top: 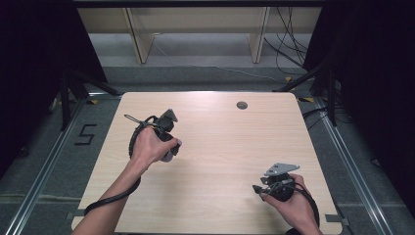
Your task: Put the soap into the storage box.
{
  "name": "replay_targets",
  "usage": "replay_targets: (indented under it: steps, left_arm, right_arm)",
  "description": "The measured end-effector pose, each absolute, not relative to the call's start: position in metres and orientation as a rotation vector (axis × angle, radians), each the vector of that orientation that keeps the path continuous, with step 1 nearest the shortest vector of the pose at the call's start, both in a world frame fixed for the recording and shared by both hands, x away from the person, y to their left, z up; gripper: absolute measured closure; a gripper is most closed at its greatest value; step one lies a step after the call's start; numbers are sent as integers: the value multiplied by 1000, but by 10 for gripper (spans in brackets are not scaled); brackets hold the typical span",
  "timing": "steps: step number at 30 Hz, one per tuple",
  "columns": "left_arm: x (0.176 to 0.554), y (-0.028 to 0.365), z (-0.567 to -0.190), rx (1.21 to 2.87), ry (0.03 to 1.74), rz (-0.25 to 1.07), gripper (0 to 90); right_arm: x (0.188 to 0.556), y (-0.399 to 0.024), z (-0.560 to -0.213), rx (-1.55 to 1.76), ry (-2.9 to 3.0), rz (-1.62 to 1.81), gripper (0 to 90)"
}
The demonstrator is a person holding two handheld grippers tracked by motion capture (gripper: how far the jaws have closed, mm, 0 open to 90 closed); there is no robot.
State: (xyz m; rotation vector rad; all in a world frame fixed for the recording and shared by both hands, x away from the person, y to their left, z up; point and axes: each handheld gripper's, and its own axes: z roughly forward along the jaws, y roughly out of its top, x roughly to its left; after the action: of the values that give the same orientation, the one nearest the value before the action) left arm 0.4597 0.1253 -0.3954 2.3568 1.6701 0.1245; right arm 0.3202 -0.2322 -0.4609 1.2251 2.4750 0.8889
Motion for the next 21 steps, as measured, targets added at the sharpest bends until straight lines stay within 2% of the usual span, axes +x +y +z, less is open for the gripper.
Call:
replay_targets:
  steps: [21]
  left_arm:
    - [476,154,-396,2297,1745,177,488]
  right_arm:
    - [320,-232,-461,1223,2468,898,567]
